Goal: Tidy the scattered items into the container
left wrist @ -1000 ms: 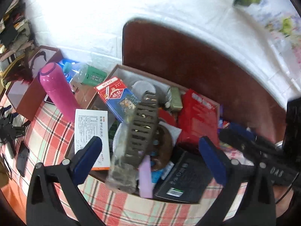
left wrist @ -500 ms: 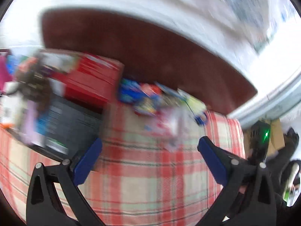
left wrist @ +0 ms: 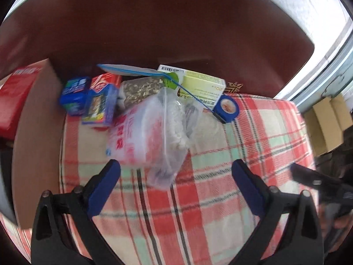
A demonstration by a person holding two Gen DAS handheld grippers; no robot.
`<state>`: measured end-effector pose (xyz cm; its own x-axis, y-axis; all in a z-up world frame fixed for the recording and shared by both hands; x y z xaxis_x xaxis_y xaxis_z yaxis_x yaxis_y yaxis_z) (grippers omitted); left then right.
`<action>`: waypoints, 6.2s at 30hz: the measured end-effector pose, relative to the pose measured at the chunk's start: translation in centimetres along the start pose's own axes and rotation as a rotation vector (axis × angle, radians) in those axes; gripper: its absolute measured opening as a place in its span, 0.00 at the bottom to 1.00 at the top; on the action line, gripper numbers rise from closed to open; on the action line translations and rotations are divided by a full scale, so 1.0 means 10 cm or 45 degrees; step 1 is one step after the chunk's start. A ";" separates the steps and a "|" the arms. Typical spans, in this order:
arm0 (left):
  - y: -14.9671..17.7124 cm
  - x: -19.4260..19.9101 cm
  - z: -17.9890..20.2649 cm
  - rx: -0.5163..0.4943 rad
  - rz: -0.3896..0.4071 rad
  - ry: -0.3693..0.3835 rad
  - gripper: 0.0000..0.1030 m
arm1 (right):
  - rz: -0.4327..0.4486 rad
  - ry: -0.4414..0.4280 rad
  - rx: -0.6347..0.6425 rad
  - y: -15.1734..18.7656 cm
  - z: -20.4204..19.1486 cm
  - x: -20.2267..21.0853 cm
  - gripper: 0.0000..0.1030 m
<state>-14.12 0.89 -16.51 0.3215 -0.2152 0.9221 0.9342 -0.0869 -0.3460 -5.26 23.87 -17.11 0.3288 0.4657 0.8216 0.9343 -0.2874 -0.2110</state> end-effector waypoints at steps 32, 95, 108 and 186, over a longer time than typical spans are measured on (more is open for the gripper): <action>0.07 -0.26 -0.54 -0.270 0.098 -0.385 0.48 | -0.062 -0.090 -0.054 -0.01 0.25 -0.24 0.88; 0.30 -0.49 -0.83 0.063 -0.019 -0.153 0.29 | -0.025 0.014 0.271 -0.54 -1.45 -1.51 0.69; 0.30 -0.30 -1.03 0.103 -0.028 -0.121 0.29 | -0.114 0.000 0.171 -0.49 -1.53 -1.86 0.27; 0.68 -0.35 -1.27 1.285 0.314 0.157 0.65 | -0.183 -0.070 0.240 -0.21 -1.36 -1.31 0.26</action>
<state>-10.86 -11.33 -24.29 0.5555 -0.2195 0.8020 0.5584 0.8132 -0.1642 -13.45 6.99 -20.21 0.1928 0.5366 0.8215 0.9795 -0.0557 -0.1935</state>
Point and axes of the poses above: each gripper's, at about its wrist camera, not at the fingertips, and x roughly against the way its jaws point, z to its right, y to its underside, the point moved 1 cm from there along -x, roughly the way its jaws point, and after that the axes turned 8 degrees about -z, right-handed, at the moved point
